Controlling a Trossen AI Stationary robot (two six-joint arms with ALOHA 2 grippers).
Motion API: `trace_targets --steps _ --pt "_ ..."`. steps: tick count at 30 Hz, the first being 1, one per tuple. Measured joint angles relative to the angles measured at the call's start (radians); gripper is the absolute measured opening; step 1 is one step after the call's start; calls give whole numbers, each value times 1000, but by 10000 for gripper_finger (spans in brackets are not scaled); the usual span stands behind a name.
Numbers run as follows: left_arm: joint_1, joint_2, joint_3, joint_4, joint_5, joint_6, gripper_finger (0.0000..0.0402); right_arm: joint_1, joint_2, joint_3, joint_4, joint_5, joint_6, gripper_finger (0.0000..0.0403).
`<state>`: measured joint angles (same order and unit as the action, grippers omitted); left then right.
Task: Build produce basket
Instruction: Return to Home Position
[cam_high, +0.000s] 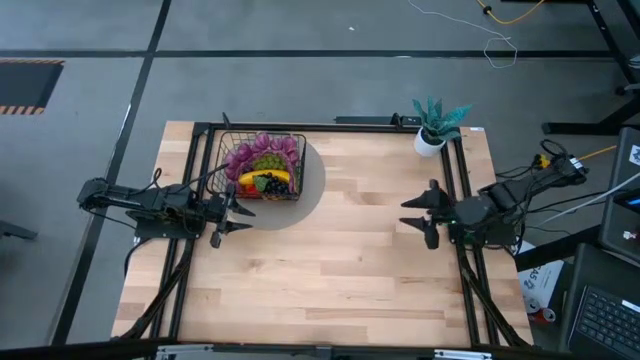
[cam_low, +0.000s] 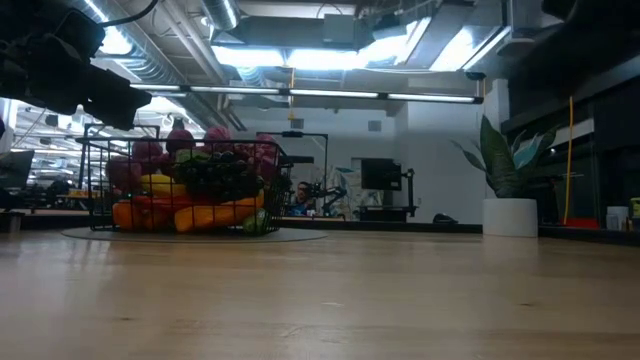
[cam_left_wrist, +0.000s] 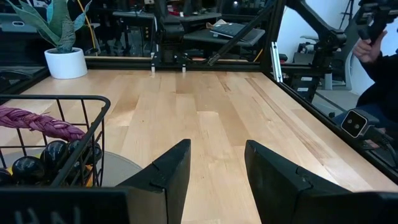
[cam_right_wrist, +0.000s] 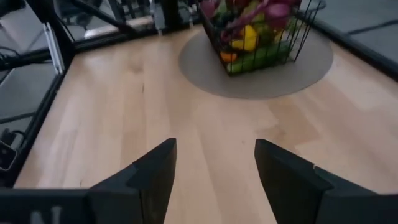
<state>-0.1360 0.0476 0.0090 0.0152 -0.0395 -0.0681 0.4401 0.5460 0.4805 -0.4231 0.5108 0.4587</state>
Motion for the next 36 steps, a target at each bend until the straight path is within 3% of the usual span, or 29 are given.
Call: trace_targets --steps 9,23,30,36 --pt "0 0 0 0 0 0 147 74 -176 -15 19 77 -125 220" --pt "0 0 0 0 0 0 147 76 -453 -323 331 3 -321 220" --pt "0 0 0 0 0 0 147 77 -520 -465 502 0 -404 220" --pt "0 0 0 0 0 0 147 59 -539 -472 500 -36 -415 220"
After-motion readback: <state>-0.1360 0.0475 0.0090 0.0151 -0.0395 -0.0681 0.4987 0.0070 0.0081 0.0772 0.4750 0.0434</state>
